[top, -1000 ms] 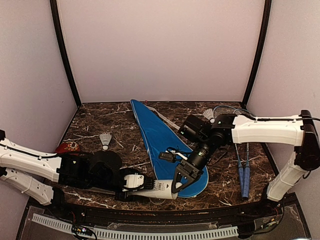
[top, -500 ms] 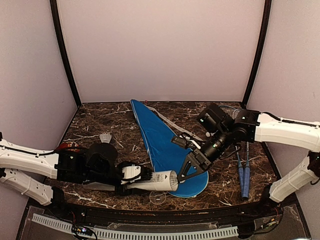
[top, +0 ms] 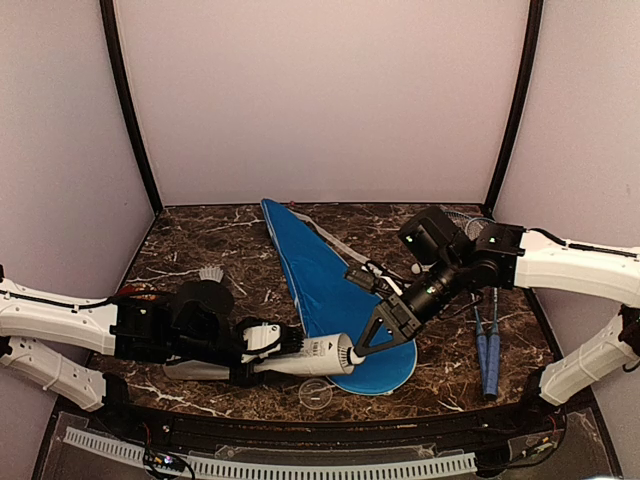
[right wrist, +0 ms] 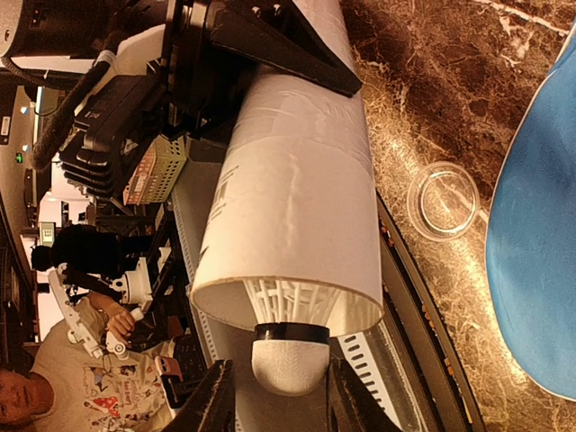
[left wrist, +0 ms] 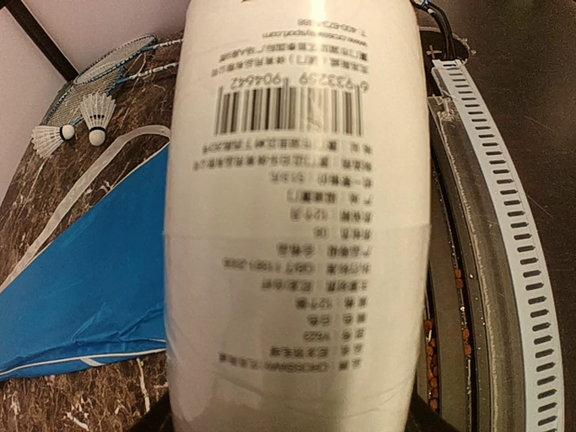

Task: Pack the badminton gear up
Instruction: Press the shuttlecock into the shuttle tube, then adjust the shuttlecock at the center of the board.

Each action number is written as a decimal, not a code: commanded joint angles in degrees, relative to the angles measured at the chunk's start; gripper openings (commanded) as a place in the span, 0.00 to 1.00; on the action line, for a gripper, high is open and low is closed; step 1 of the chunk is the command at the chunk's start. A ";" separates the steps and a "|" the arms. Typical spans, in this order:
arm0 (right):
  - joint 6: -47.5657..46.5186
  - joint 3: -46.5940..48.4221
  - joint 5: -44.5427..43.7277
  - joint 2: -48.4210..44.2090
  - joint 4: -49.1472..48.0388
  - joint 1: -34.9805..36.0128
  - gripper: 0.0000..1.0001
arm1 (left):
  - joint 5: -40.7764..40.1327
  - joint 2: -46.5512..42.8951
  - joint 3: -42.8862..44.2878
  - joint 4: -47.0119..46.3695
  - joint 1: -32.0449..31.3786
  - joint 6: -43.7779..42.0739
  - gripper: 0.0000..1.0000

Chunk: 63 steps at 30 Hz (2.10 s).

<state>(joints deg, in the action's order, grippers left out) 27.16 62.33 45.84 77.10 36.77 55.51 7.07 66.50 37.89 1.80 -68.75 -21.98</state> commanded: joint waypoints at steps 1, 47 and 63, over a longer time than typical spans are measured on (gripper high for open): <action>0.00 -0.09 -1.14 0.40 -2.80 -0.14 0.32 | 0.92 -1.53 0.78 -1.93 0.49 0.61 0.60; 8.08 0.94 -46.86 -5.18 -14.98 -1.85 0.72 | -10.75 -6.70 1.88 -1.33 16.04 1.07 0.60; 9.58 19.45 -56.19 30.08 -29.44 10.00 0.70 | -13.42 -12.58 5.98 0.31 52.98 11.24 0.61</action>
<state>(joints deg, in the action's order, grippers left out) 36.34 75.79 -8.49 100.57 12.56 63.94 -6.79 56.95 42.26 2.28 -19.97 -14.11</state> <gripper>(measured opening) 0.700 0.613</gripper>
